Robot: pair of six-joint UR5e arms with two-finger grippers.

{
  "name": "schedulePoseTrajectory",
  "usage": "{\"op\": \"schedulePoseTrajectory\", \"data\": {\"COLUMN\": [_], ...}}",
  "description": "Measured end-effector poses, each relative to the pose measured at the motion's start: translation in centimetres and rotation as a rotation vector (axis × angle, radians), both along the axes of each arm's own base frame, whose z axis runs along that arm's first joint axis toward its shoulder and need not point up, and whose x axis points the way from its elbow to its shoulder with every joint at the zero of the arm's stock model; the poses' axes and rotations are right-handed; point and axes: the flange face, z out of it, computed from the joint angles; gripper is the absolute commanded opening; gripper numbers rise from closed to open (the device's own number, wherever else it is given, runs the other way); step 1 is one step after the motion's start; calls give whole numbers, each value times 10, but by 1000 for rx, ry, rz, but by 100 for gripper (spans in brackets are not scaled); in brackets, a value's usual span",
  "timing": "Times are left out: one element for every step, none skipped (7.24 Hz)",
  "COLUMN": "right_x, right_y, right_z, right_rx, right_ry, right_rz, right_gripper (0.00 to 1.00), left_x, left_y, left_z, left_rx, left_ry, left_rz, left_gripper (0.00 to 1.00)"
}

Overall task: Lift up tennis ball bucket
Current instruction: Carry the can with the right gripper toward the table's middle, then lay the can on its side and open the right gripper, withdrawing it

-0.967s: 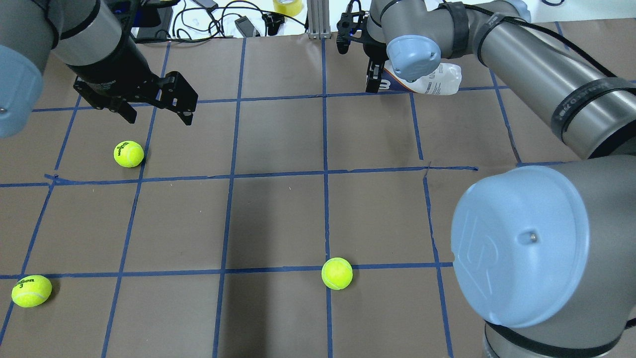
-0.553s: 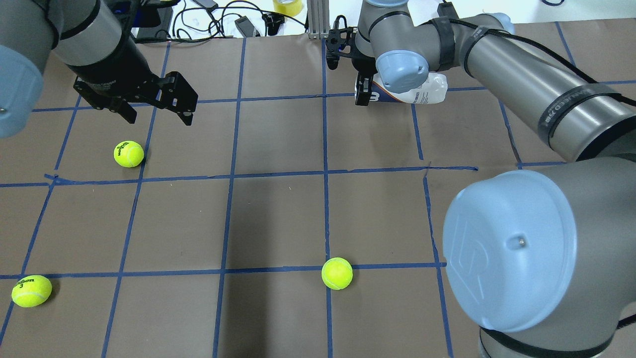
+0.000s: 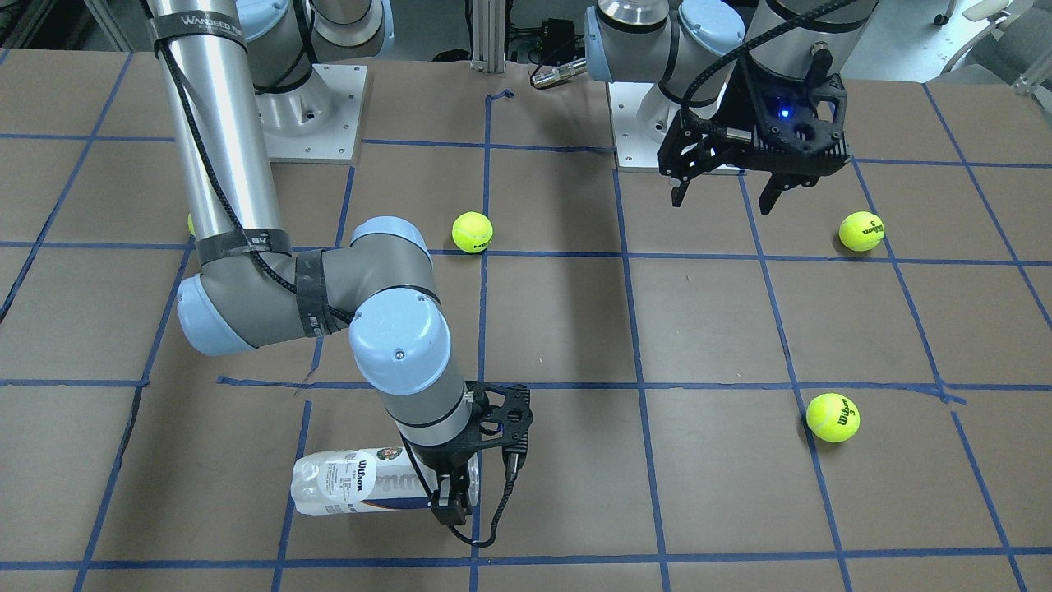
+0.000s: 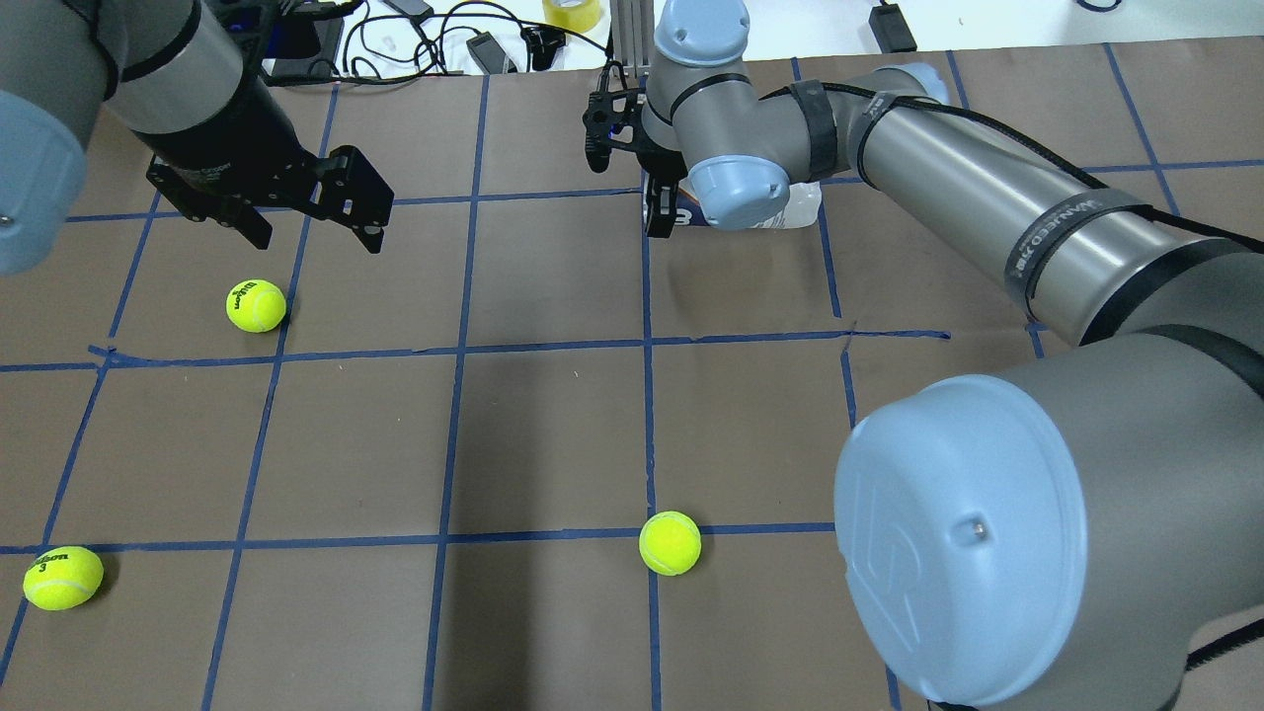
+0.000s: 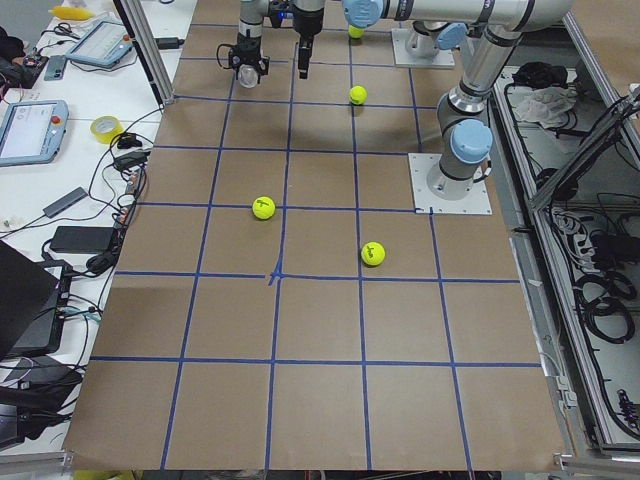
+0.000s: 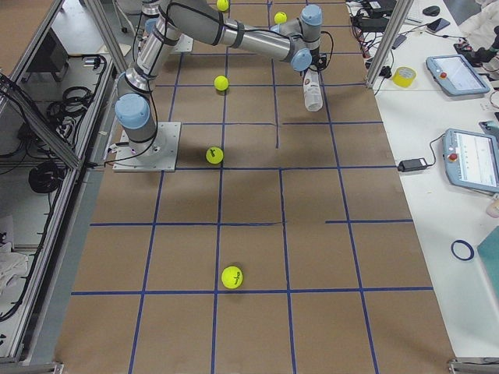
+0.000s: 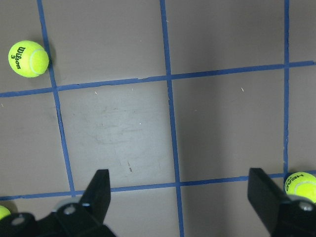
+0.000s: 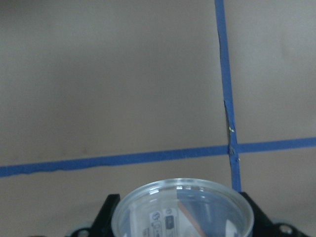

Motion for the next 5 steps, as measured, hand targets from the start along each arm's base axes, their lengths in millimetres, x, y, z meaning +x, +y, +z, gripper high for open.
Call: {"op": "schedulePoseTrajectory", "data": {"right_x": [17,30,36,39,43], "right_y": [6,11,14,16,17], "right_z": [-5,-6,-7,-9,-13], "right_rx": [0,-10,-12,-11,5], "right_ry": [-11,-18,-22,-26,-52], "right_rz": [-5,-5,-3,2,7], "right_gripper": [0,0,77,100,100], "left_x": [0,1,5,12,20], "left_y": [-3,-6,-9,-13,-16], "left_z": [-4,-9,-11,-12,-13], "left_rx": [7,15,17,19,20], "left_ry": [2,4,4,6,9], "left_rz": [0,-2,-6,4,19], "left_gripper": [100,100,100,100,100]}}
